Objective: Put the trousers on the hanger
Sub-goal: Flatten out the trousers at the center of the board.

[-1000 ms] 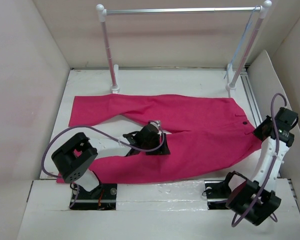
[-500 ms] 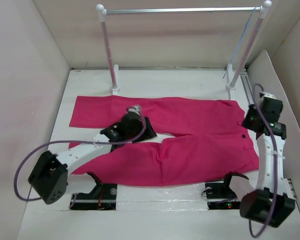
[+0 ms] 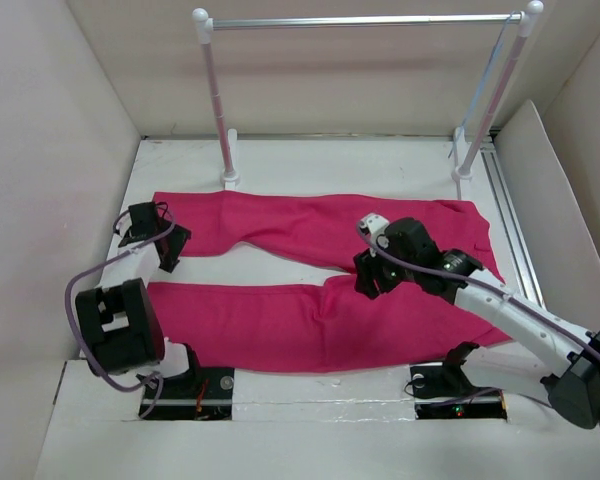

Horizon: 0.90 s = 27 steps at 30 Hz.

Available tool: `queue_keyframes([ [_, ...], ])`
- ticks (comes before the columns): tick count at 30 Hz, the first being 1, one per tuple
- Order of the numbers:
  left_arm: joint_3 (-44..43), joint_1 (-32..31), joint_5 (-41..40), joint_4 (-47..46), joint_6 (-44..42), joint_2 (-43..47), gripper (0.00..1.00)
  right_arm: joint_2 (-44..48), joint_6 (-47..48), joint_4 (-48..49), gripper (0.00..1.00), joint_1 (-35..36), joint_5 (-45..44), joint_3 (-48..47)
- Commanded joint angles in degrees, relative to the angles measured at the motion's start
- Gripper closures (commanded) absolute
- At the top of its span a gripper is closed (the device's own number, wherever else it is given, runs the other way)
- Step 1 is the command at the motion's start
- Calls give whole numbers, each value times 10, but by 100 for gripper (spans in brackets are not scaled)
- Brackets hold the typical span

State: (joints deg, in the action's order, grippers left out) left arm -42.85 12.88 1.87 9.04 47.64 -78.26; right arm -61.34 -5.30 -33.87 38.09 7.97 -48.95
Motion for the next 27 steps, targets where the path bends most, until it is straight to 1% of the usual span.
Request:
queue_keyframes([
  [1, -60, 21, -39, 39, 38, -73, 40, -4, -6, 89, 40, 45, 33, 18],
  [2, -60, 21, -39, 39, 38, -73, 40, -4, -6, 89, 40, 45, 33, 18],
  [3, -78, 27, -39, 39, 40, -87, 40, -3, -4, 93, 40, 51, 37, 24],
  [5, -101, 27, -62, 56, 47, -139, 42, 3, 6, 92, 41, 56, 42, 23],
  [6, -128, 27, -72, 69, 50, -159, 45, 4, 11, 89, 41, 56, 42, 19],
  [7, -138, 27, -85, 93, 54, -197, 48, 10, 20, 82, 41, 56, 37, 16],
  [8, -152, 27, -92, 103, 54, -215, 53, 13, 25, 77, 41, 56, 33, 11],
  [9, -171, 27, -99, 111, 54, -227, 68, 16, 27, 72, 41, 56, 26, 7],
  [10, -177, 32, -107, 122, 53, -248, 78, 17, 32, 64, 41, 56, 16, -1],
  [12, -192, 32, -109, 130, 44, -263, 100, 18, 37, 63, 41, 56, 15, -7],
  [14, -194, 37, -129, 151, 45, -267, 100, 1, 41, 78, 36, 56, 23, -11],
  [15, -186, 37, -138, 153, 45, -262, 100, -10, 42, 86, 31, 63, 29, -11],
  [16, -180, 37, -155, 154, 43, -243, 100, -23, 43, 100, 29, 63, 41, -14],
  [17, -176, 37, -163, 155, 41, -234, 100, -39, 43, 107, 27, 81, 47, -23],
  [18, -169, 37, -167, 156, 34, -226, 100, -75, 46, 118, 23, 94, 51, -29],
  [20, -170, 37, -179, 163, 26, -204, 100, -121, 46, 142, 22, 119, 50, -49],
  [21, -174, 37, -180, 162, 19, -199, 100, -174, 45, 148, 22, 143, 50, -76],
  [22, -177, 37, -173, 160, -2, -190, 96, -205, 71, 157, 22, 154, 50, -93],
  [23, -184, 37, -169, 159, -12, -186, 85, -235, 77, 158, 23, 165, 49, -113],
  [24, -194, 37, -161, 157, -24, -182, 61, -265, 84, 154, 23, 184, 46, -159],
  [25, -201, 37, -155, 170, -29, -173, 52, -324, 98, 152, 24, 194, 38, -181],
  [26, -208, 37, -155, 173, -31, -165, 46, -352, 101, 148, 24, 203, 25, -204],
  [27, -208, 37, -151, 172, -34, -154, 35, -382, 106, 144, 22, 210, 15, -245],
])
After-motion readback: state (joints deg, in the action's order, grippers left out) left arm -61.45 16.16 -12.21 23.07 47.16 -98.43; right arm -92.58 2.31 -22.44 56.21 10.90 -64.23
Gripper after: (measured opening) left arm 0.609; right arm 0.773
